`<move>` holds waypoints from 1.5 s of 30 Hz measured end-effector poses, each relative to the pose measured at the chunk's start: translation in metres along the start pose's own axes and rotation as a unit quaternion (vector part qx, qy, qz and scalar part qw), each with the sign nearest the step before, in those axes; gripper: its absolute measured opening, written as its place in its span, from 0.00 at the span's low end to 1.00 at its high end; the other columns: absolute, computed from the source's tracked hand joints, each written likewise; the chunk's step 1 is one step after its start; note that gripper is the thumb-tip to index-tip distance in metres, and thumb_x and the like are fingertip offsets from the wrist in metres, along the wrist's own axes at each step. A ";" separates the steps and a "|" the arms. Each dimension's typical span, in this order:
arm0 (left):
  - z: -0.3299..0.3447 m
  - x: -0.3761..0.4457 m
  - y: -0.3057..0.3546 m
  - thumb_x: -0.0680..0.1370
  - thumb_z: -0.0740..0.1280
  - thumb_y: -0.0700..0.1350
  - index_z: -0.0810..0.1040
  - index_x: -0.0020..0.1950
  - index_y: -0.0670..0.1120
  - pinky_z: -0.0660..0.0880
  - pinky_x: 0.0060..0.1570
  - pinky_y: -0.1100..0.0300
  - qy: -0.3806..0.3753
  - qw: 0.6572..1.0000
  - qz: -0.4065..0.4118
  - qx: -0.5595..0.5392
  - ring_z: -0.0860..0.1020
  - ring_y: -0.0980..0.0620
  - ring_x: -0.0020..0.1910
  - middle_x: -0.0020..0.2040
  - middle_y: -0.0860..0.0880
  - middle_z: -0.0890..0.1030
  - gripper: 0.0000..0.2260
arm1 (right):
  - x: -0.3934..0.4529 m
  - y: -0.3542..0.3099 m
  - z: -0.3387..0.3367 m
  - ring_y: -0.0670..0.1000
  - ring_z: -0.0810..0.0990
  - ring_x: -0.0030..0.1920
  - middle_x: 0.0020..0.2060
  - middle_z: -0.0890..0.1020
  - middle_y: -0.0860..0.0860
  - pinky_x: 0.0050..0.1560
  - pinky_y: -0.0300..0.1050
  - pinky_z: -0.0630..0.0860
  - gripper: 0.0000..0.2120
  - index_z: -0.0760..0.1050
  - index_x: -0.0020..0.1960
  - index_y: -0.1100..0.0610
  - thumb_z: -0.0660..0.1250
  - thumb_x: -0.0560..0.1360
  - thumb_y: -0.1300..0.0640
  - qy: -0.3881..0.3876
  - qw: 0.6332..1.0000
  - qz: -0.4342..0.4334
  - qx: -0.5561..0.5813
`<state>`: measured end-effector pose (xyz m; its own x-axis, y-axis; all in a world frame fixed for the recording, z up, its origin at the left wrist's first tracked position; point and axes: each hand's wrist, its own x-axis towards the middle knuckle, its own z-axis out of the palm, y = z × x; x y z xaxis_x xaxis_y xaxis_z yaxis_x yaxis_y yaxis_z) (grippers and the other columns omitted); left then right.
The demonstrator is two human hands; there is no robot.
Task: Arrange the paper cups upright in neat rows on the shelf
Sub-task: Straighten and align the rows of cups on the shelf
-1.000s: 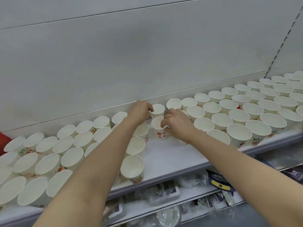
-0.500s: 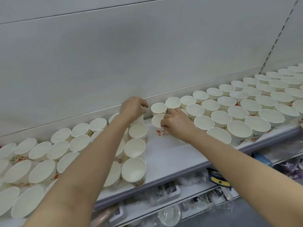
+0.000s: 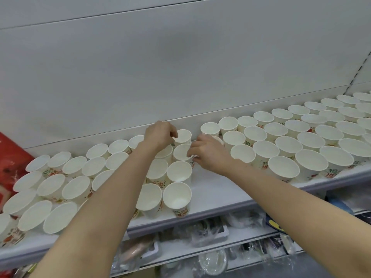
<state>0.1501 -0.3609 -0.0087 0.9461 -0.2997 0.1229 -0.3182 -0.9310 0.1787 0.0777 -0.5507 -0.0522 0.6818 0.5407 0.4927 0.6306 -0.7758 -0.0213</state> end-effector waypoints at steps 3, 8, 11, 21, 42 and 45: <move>0.009 0.003 0.007 0.72 0.73 0.44 0.84 0.51 0.54 0.71 0.46 0.61 -0.018 0.999 0.029 0.024 0.79 0.51 0.52 0.53 0.55 0.82 0.09 | 0.001 -0.001 0.003 0.53 0.72 0.36 0.29 0.78 0.45 0.36 0.44 0.67 0.08 0.79 0.34 0.52 0.75 0.62 0.63 -0.010 1.000 0.007 0.014; 0.014 0.010 0.014 0.73 0.71 0.47 0.84 0.48 0.54 0.69 0.42 0.61 -0.027 0.998 0.056 0.032 0.79 0.49 0.51 0.50 0.53 0.82 0.05 | -0.005 0.001 -0.017 0.53 0.73 0.38 0.31 0.80 0.45 0.38 0.44 0.65 0.05 0.81 0.36 0.52 0.75 0.65 0.61 0.026 0.996 0.055 0.061; 0.015 0.015 0.013 0.72 0.70 0.45 0.84 0.45 0.53 0.67 0.39 0.61 -0.020 0.998 0.051 0.018 0.79 0.49 0.48 0.47 0.53 0.83 0.05 | -0.008 0.006 -0.037 0.54 0.73 0.38 0.33 0.81 0.45 0.40 0.47 0.67 0.04 0.82 0.39 0.53 0.75 0.67 0.60 0.043 0.990 0.084 0.103; 0.032 0.015 0.025 0.72 0.68 0.40 0.85 0.47 0.51 0.66 0.40 0.60 0.028 0.998 0.057 -0.015 0.78 0.47 0.51 0.47 0.51 0.83 0.09 | -0.056 0.013 -0.068 0.55 0.75 0.38 0.35 0.82 0.46 0.39 0.53 0.75 0.02 0.83 0.40 0.54 0.74 0.67 0.58 0.097 0.982 0.120 0.112; -0.017 -0.106 0.021 0.71 0.74 0.51 0.83 0.43 0.57 0.78 0.46 0.53 0.022 0.991 0.036 -0.126 0.79 0.58 0.42 0.41 0.59 0.82 0.02 | -0.079 0.000 -0.045 0.56 0.75 0.36 0.32 0.80 0.47 0.37 0.48 0.72 0.07 0.82 0.37 0.51 0.77 0.63 0.60 0.011 0.995 0.098 -0.024; -0.025 -0.148 0.032 0.71 0.75 0.54 0.84 0.43 0.55 0.77 0.44 0.55 0.013 0.988 0.043 -0.145 0.78 0.60 0.42 0.41 0.60 0.82 0.04 | -0.083 -0.003 -0.038 0.57 0.77 0.39 0.36 0.83 0.48 0.39 0.50 0.72 0.08 0.83 0.40 0.53 0.78 0.63 0.59 0.060 0.991 0.121 -0.021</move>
<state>-0.0016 -0.3413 0.0030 0.9143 -0.3661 0.1733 -0.4045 -0.8023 0.4390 0.0047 -0.6057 -0.0598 0.7607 0.2956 0.5779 0.4357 -0.8925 -0.1169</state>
